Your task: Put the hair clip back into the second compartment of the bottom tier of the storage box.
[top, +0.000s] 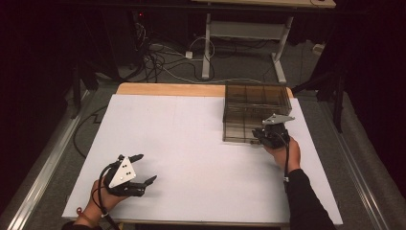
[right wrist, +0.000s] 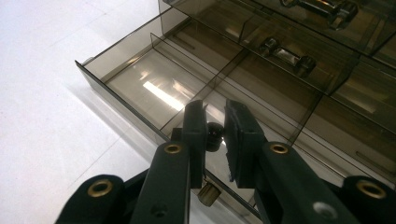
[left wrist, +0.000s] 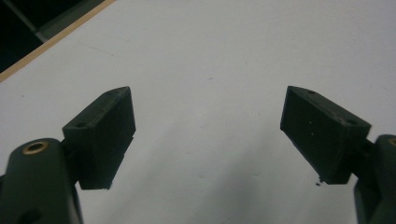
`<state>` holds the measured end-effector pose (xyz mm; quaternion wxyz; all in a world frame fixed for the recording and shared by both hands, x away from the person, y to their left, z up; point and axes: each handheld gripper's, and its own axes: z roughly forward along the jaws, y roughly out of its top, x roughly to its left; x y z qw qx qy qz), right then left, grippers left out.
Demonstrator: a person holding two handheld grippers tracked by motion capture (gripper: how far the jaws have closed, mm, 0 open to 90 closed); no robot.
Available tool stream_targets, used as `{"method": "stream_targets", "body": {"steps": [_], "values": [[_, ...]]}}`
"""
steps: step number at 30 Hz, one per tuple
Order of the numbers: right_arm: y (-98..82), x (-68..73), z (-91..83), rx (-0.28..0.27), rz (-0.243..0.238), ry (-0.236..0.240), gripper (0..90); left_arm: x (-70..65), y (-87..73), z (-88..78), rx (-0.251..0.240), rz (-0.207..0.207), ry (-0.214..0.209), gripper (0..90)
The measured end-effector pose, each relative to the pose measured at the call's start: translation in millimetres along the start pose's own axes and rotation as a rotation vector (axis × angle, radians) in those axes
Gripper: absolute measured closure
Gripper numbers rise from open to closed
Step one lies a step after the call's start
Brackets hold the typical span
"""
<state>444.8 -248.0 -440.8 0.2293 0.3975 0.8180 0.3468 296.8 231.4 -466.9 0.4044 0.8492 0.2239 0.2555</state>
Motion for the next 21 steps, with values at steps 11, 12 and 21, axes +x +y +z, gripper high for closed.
{"method": "stream_targets", "body": {"steps": [11,12,21], "values": [[-1.8,-3.2,2.1,0.004,0.011,-0.016,79.1,-0.4,0.1,0.3,0.000,0.002,-0.001,17.1],[-1.9,-3.2,2.9,0.005,0.010,-0.017,79.0,-0.4,0.0,0.3,0.001,0.002,-0.001,17.1],[-3.6,-4.4,8.8,0.015,0.027,-0.029,75.4,-0.2,-0.1,1.0,0.003,0.000,-0.004,17.1]]}}
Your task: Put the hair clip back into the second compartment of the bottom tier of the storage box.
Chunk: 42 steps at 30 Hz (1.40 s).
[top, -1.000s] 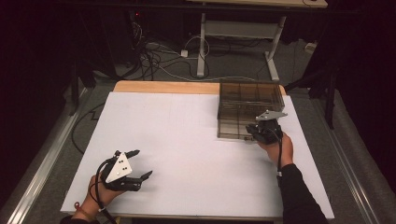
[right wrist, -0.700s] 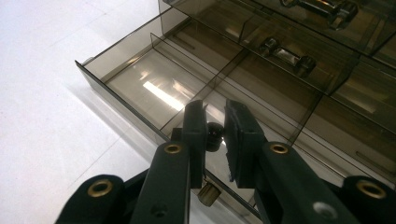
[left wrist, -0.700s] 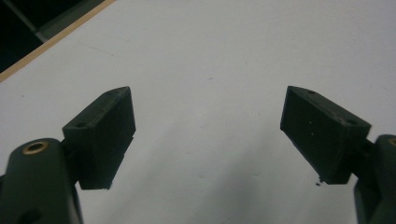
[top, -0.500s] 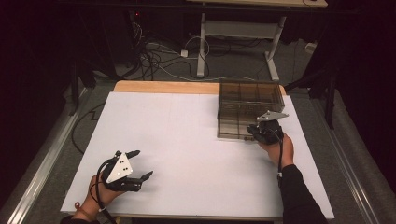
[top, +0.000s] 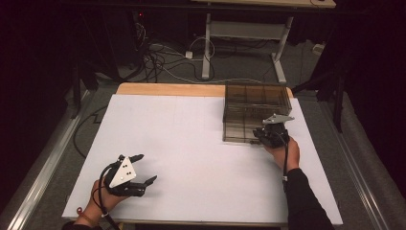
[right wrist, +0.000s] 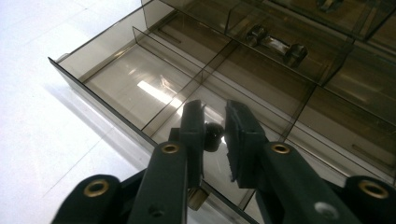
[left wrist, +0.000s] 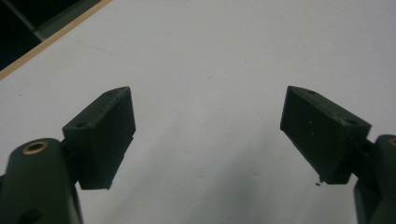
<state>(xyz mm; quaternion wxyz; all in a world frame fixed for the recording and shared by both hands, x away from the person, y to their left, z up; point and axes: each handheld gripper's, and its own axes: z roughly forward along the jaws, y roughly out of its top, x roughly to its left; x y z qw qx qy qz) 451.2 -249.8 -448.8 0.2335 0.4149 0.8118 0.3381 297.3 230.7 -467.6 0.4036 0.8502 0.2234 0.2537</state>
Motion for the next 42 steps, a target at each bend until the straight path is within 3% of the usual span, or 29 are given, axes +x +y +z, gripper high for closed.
{"method": "stream_targets", "body": {"steps": [13,24,33,42], "values": [[-0.7,-1.9,-0.8,-0.008,0.012,-0.002,75.5,-0.2,0.2,0.3,0.000,-0.001,-0.001,17.1],[1.4,-0.5,-8.9,-0.048,0.020,-0.016,66.7,0.4,0.1,-0.5,0.001,-0.001,0.001,17.1],[1.2,-2.6,-20.9,-0.114,0.057,-0.017,52.1,0.2,0.3,-0.7,0.001,0.001,0.003,17.1],[2.0,-2.6,-27.3,-0.161,0.080,-0.069,27.8,0.1,0.4,-0.8,0.000,0.001,0.004,17.1]]}}
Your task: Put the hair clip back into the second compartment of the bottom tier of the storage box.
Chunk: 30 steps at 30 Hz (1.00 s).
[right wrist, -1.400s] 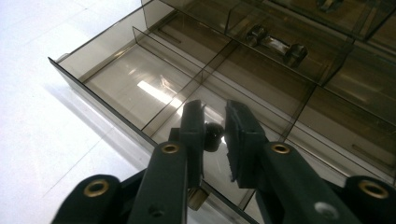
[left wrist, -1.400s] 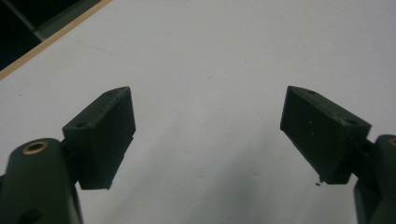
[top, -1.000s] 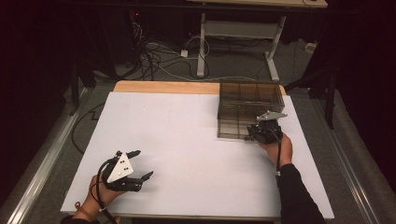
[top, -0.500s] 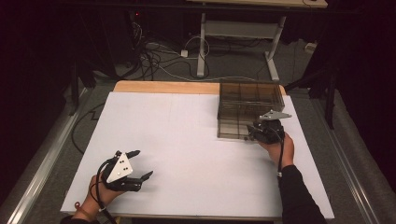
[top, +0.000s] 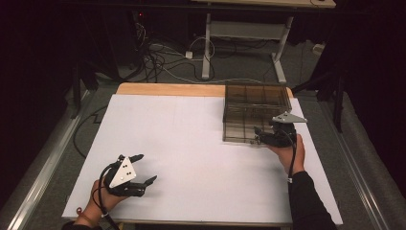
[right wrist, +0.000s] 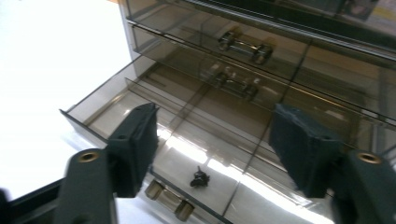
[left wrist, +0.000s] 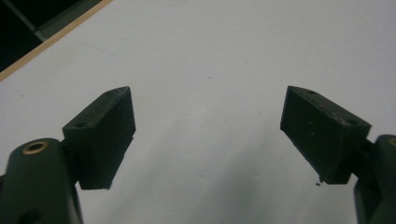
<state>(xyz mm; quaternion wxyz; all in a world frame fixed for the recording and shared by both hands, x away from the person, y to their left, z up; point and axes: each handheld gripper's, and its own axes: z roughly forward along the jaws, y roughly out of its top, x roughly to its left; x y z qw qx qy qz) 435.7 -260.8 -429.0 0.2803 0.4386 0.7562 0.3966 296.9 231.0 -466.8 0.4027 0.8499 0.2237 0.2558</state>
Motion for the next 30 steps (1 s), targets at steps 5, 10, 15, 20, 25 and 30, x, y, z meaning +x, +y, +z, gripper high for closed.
{"method": "stream_targets", "body": {"steps": [5,10,15,20,25,30], "values": [[0.6,0.5,-1.0,-0.032,0.020,-0.024,16.3,0.0,0.0,-0.1,0.000,0.000,-0.001,17.1],[1.5,2.3,-3.1,-0.060,0.043,-0.031,15.0,0.1,0.0,-0.2,-0.001,0.000,-0.001,17.1],[3.3,6.0,-7.5,-0.084,0.035,-0.023,15.0,-0.2,0.2,0.1,-0.001,-0.001,-0.001,17.1],[6.1,10.8,-14.6,-0.113,0.026,-0.008,15.3,-0.8,0.6,0.5,0.002,0.001,-0.001,17.1],[7.9,14.9,-21.9,-0.137,0.018,-0.016,16.4,-1.1,0.7,1.0,0.002,0.001,-0.004,17.1],[8.9,17.7,-28.1,-0.147,0.012,-0.013,16.2,-1.3,0.9,1.2,0.003,0.001,-0.005,17.1]]}}
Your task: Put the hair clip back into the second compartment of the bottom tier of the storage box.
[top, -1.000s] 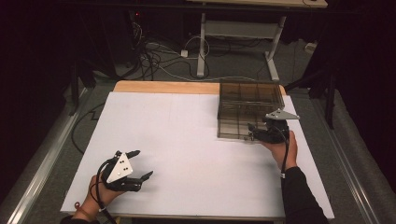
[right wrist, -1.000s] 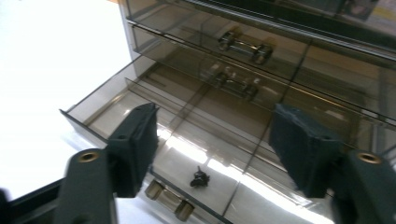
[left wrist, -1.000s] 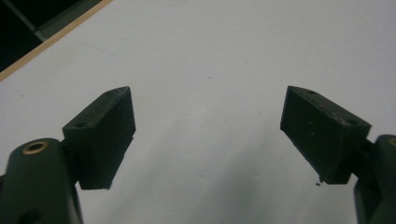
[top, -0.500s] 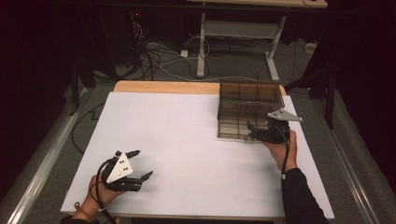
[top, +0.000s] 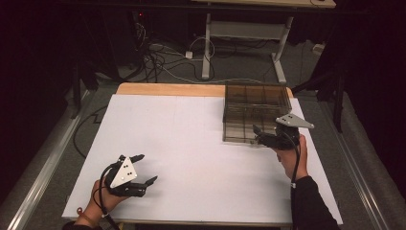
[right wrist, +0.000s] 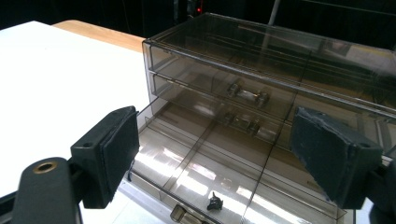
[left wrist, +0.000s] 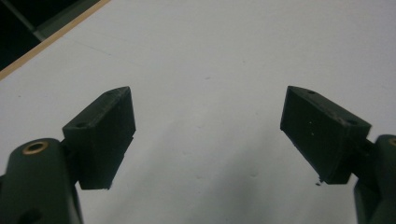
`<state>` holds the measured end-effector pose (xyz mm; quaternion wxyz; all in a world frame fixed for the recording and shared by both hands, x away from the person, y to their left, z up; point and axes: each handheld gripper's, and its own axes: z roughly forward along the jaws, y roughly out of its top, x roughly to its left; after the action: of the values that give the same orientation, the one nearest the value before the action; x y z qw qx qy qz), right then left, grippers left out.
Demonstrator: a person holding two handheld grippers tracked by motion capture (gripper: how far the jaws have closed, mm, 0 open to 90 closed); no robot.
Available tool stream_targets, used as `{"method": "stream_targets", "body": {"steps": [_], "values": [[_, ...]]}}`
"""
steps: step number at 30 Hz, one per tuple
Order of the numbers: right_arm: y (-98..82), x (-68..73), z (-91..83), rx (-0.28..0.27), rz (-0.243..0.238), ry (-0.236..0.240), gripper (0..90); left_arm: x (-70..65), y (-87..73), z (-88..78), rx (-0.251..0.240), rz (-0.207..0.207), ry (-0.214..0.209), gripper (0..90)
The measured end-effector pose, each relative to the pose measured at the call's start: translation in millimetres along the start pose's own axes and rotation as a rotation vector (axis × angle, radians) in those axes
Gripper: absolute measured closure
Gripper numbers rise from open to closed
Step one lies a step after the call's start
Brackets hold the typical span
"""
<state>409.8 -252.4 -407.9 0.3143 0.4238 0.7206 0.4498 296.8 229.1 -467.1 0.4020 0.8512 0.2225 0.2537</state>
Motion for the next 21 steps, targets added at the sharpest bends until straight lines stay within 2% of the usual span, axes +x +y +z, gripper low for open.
{"method": "stream_targets", "body": {"steps": [21], "values": [[2.0,19.0,-13.0,-0.029,-0.069,-0.012,15.8,-0.1,0.0,0.1,0.001,0.000,-0.002,17.1]]}}
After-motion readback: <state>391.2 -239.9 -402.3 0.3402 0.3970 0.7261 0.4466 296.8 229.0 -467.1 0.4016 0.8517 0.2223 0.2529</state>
